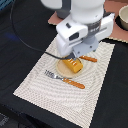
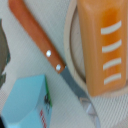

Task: Interact with the objects in diverse but meaningful ways.

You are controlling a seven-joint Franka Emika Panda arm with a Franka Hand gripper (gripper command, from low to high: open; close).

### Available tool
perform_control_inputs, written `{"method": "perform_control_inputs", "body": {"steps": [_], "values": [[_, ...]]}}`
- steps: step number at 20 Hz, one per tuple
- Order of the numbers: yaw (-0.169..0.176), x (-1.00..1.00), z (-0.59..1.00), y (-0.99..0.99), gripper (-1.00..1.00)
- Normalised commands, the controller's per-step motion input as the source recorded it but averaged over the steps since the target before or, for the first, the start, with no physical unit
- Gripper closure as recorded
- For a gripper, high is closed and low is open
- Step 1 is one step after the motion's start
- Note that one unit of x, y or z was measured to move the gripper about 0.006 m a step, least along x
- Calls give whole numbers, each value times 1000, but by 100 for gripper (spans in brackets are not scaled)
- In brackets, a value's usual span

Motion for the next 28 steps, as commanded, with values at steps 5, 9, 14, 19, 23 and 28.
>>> {"method": "perform_control_inputs", "body": {"steps": [5, 9, 14, 19, 23, 28], "values": [[-18, 154, 277, 757, -100], [73, -4, 14, 591, -100], [210, -34, 0, 390, -100], [254, -157, -17, 251, -100], [260, -203, -94, 211, -100], [252, -298, -229, 175, -100]]}}
